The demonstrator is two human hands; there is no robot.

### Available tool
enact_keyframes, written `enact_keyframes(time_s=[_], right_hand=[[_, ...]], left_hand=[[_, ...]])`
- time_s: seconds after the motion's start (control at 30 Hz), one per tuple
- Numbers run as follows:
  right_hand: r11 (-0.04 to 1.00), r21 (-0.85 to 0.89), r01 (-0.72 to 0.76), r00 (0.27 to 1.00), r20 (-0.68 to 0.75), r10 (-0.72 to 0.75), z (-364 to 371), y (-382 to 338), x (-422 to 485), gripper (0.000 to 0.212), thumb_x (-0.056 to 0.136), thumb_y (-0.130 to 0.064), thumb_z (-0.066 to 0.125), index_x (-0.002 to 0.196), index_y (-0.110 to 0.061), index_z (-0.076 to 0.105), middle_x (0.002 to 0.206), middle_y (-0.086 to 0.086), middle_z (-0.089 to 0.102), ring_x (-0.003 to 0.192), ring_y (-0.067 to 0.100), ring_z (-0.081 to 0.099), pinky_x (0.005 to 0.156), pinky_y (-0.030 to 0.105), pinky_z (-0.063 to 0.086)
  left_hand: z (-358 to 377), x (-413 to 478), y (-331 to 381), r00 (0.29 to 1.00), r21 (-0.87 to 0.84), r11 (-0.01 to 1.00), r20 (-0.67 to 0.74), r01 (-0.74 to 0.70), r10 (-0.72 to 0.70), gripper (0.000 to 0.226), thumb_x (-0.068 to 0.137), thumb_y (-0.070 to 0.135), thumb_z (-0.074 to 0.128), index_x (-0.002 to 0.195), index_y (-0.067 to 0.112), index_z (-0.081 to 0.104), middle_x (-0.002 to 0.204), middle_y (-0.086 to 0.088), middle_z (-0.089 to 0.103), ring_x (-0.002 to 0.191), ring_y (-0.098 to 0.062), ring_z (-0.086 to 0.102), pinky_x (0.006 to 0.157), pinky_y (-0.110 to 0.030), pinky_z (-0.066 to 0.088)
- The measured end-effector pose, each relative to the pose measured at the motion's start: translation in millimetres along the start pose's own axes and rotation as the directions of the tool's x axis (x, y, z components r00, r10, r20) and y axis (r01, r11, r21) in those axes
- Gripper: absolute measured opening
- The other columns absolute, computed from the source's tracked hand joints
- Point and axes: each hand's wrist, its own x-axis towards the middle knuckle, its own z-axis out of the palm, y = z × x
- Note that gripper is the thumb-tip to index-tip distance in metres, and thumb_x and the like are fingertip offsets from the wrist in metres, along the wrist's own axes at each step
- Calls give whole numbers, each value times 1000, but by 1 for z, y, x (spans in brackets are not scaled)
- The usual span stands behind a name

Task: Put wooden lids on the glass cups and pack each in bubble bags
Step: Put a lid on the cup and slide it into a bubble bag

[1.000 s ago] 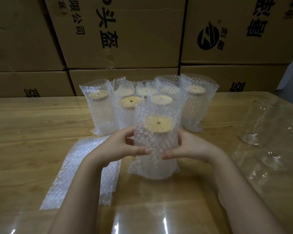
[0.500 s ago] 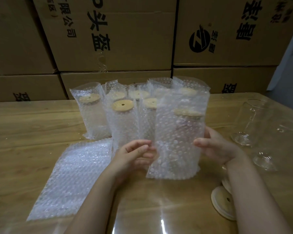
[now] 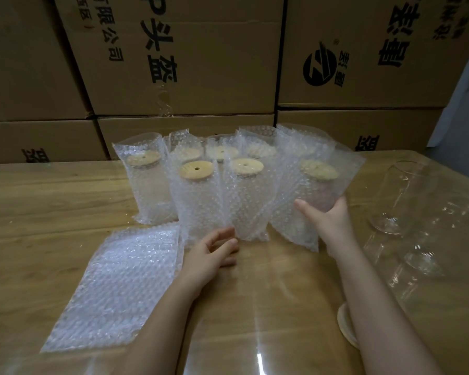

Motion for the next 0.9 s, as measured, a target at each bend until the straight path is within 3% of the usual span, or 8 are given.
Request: enact_keyframes(time_s=[0.13,0.33,0.47,0.57,0.63,0.73,0.83,0.9], right_hand=[[997,-30,71,997,-24,-71,28,1,-10,92,69,-26,85,143,-16,31,135,-4,46,128,17,46,97,25,37],[993,-78,89,993,86,-82,38,1,-18,100,75,-32,80,150,-20,16,154,2,29,139,19,31,108,31,32],[996,-84,12,976,218,6,20,-6,-11,96,74,-32,80,149,-21,21,144,-4,42,123,13,47,97,28,43],[978,-207,-2,948,312,67,6,-9,-5,95,72,-32,82,147,-21,25,123,-13,46,102,2,49,78,15,42],[959,-284,-27,920,368,134,-1,-8,-2,91,73,-33,81,146,-24,27,113,-16,45,92,0,49,70,17,43],[951,-280,-131,901,366,232,0,-7,-4,80,79,-29,77,143,-32,30,113,-11,49,100,15,56,67,31,54],[956,-272,-112,930,310,197,7,-5,-7,76,80,-22,76,143,-31,34,110,-9,52,101,22,61,67,35,58],[960,-269,-75,945,289,155,9,-2,-7,74,79,-21,77,141,-29,38,106,-11,54,103,21,61,76,40,58]], left_hand=[[-1,4,-5,1000,-15,1000,4,-18,18,22,92,12,62,112,24,64,108,5,69,96,-10,70,73,-24,56],[-4,7,-10,999,-18,999,15,-36,36,22,91,17,63,109,30,65,112,9,69,98,-11,70,78,-28,57],[-5,9,-13,999,-14,999,16,-36,36,22,91,17,64,109,30,66,110,9,70,96,-13,71,79,-31,57],[-5,10,-14,999,-25,999,12,-38,38,21,90,17,65,107,29,66,109,8,70,97,-13,70,74,-28,57],[-5,11,-16,999,-20,999,10,-30,30,21,90,18,66,108,28,67,109,5,71,96,-14,71,76,-30,57],[-6,11,-16,1000,-9,1000,12,-21,21,23,90,20,66,110,30,67,107,9,72,94,-16,71,82,-36,57],[-6,11,-16,999,-9,1000,15,-29,29,23,90,20,66,110,30,67,107,8,72,93,-16,71,82,-35,57],[-5,10,-15,999,-12,999,17,-38,38,22,91,18,65,110,29,67,110,5,70,95,-14,71,79,-32,58]])
